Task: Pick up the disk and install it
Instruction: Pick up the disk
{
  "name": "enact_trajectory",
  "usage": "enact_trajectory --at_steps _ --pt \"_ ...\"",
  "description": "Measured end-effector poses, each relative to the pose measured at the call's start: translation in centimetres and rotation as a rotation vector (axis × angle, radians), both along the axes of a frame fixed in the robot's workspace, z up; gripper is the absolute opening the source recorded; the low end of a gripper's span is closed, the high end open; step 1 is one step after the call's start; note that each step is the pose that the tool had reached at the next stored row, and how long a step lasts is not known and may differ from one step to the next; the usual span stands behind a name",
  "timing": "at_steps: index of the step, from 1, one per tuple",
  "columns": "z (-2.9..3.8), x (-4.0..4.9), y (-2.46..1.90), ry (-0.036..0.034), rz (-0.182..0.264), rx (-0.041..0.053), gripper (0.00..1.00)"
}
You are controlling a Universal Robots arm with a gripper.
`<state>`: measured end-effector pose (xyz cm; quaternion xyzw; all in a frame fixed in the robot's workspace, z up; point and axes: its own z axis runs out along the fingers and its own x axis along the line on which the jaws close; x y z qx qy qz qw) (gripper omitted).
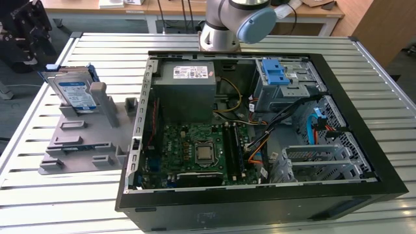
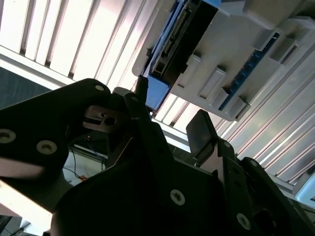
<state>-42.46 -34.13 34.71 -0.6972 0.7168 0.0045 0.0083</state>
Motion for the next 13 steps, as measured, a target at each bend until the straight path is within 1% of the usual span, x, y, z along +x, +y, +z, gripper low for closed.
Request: enact_trajectory --at_steps 3,9,13 --pt "-0.25 -0.02 0.14 0.0001 0.000 -0.0002 0.59" --pt "-0.35 -0.03 0.19 -0.0001 0.000 -0.0001 0.59" --pt "-0.89 -0.04 0.33 0.0001 0.000 -0.0001 0.59"
